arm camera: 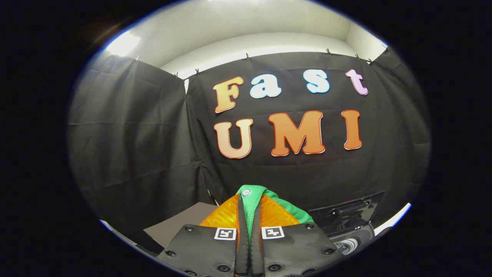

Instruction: Put the clothes into the washing machine and then close the washing machine lid.

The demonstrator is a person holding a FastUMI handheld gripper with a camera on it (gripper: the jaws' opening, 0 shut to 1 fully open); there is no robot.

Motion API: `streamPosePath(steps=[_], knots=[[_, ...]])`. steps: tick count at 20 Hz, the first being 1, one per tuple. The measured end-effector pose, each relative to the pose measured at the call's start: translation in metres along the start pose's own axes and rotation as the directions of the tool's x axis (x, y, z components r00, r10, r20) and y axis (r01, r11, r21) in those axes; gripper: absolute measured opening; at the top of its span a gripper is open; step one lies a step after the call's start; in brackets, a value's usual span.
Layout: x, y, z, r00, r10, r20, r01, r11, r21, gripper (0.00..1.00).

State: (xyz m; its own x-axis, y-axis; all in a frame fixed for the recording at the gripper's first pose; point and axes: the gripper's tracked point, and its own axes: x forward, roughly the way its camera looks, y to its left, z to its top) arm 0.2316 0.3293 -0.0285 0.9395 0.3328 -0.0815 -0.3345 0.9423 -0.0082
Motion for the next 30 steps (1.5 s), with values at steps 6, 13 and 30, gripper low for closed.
streamPosePath(steps=[6,13,30], knots=[[-0.021,-0.092,0.034,0.998,-0.022,0.053,0.024,0.999,-0.044,0.1],[-0.028,-0.211,-0.004,0.997,-0.074,-0.002,0.073,0.997,-0.029,0.1],[-0.001,-0.342,-0.266,0.919,0.003,-0.394,0.028,0.997,0.073,0.11]])
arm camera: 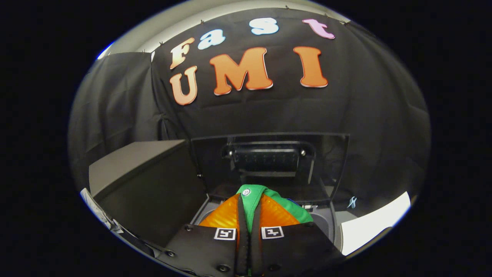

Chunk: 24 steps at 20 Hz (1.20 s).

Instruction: Put the clothes into the washing machine and then close the washing machine lid.

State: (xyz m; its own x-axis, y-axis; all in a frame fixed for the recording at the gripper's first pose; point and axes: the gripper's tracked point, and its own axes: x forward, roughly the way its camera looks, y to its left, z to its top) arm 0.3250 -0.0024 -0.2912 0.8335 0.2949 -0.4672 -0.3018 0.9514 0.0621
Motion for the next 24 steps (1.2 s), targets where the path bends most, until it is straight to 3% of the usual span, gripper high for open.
streamPosePath(steps=[4,8,14,19,24], knots=[[0.037,-0.007,-0.051,0.992,0.009,-0.122,-0.006,1.0,0.028,0.11],[0.068,-0.016,-0.099,0.967,-0.026,-0.253,0.057,0.991,0.118,0.11],[0.1,-0.033,-0.162,0.898,-0.079,-0.433,0.152,0.979,0.137,0.11],[0.108,-0.039,-0.187,0.856,-0.081,-0.51,0.182,0.971,0.152,0.12],[0.106,-0.043,-0.189,0.852,-0.096,-0.515,0.195,0.97,0.143,0.3]])
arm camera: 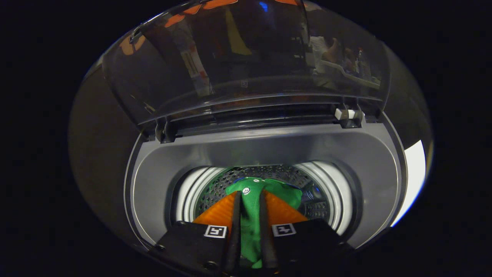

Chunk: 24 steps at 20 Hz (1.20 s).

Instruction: Put the clothes into the washing machine and then close the washing machine lid.

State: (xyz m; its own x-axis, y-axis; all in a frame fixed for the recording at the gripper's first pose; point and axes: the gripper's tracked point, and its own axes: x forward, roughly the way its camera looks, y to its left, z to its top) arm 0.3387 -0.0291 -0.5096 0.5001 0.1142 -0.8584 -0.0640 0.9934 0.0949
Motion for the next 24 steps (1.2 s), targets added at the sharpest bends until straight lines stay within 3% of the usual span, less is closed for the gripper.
streamPosePath(steps=[4,12,16,19,24], knots=[[-0.012,0.003,-0.018,1.0,0.019,-0.024,-0.019,1.0,-0.011,1.0],[-0.038,0.004,-0.012,0.999,0.006,0.044,-0.003,0.998,-0.064,0.99],[-0.081,0.018,0.014,0.99,0.035,0.138,-0.027,0.998,-0.056,0.99],[-0.131,0.033,0.056,0.961,0.078,0.266,-0.068,0.997,-0.046,0.99],[-0.209,0.057,0.154,0.88,0.127,0.457,-0.111,0.992,-0.061,0.99]])
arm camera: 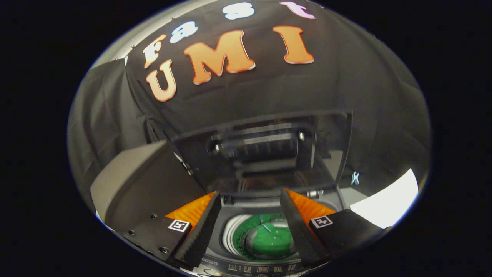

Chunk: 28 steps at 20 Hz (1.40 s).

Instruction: Put the clothes into the washing machine and then close the washing machine lid.

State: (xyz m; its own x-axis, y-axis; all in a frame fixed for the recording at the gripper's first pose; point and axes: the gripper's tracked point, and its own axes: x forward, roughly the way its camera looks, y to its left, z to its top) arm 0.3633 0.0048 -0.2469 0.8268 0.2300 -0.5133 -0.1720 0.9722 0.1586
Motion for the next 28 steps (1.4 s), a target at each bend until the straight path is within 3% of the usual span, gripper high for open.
streamPosePath(steps=[4,10,18,24,28], knots=[[0.009,0.009,0.085,0.994,0.015,0.112,-0.013,1.0,-0.017,0.99],[0.066,0.003,0.15,0.988,-0.036,0.147,0.047,0.997,-0.067,0.99],[0.131,-0.013,0.121,0.995,-0.097,0.021,0.099,0.991,-0.094,0.99],[0.141,-0.017,0.092,0.992,-0.12,-0.028,0.114,0.981,-0.16,0.99],[0.133,-0.017,0.089,0.992,-0.128,-0.022,0.123,0.982,-0.141,0.99]])
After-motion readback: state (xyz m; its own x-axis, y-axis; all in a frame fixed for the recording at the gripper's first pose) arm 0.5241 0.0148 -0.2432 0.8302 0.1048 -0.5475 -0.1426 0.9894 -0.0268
